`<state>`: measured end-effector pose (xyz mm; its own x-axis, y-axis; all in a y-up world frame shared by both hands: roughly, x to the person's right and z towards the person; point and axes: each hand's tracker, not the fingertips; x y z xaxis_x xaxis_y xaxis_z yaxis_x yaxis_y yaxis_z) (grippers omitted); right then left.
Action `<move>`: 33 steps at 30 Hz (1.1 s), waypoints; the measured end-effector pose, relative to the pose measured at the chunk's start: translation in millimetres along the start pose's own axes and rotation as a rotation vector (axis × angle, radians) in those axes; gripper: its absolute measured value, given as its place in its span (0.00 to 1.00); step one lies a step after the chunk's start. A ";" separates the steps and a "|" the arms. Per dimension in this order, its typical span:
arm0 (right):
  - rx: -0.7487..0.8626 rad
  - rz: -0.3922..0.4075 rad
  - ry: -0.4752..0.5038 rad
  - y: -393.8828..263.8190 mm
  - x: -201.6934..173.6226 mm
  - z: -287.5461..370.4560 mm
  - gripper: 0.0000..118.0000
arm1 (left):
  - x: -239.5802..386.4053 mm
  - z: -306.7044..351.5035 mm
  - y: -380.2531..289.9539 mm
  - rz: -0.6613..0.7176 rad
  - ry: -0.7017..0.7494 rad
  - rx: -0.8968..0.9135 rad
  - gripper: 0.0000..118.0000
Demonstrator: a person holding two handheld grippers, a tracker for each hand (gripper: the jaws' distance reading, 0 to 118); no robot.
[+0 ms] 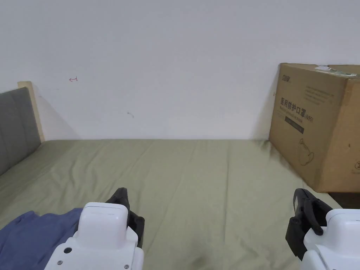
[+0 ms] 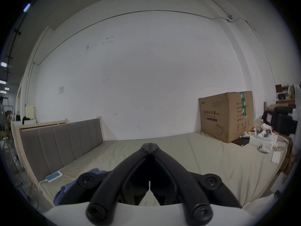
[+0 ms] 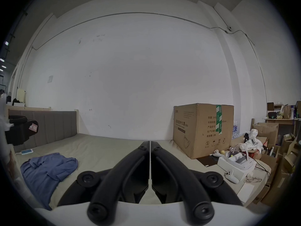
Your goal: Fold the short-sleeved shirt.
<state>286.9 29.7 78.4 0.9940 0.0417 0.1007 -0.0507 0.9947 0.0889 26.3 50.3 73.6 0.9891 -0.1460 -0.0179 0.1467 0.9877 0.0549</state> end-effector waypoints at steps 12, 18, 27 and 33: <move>-0.004 0.009 0.158 -1.2 -41.2 -25.7 0.03 | -54.3 11.3 -9.1 0.001 0.127 -0.063 0.01; 0.007 -0.043 0.412 4.3 -134.3 -41.7 0.03 | -134.4 45.7 -20.4 -0.023 0.397 -0.109 0.01; -0.018 -0.017 0.543 -0.8 -162.5 -49.7 0.03 | -146.6 36.1 -29.6 -0.097 0.444 -0.121 0.01; -0.059 0.046 0.486 -12.1 -121.9 -62.3 0.03 | -230.6 -79.1 -6.4 0.192 0.199 -0.342 0.01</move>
<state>172.4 18.4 3.3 0.9214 0.1106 -0.3725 -0.1041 0.9939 0.0375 -203.5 82.1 -1.6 0.9722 0.0231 -0.2331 -0.0846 0.9627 -0.2572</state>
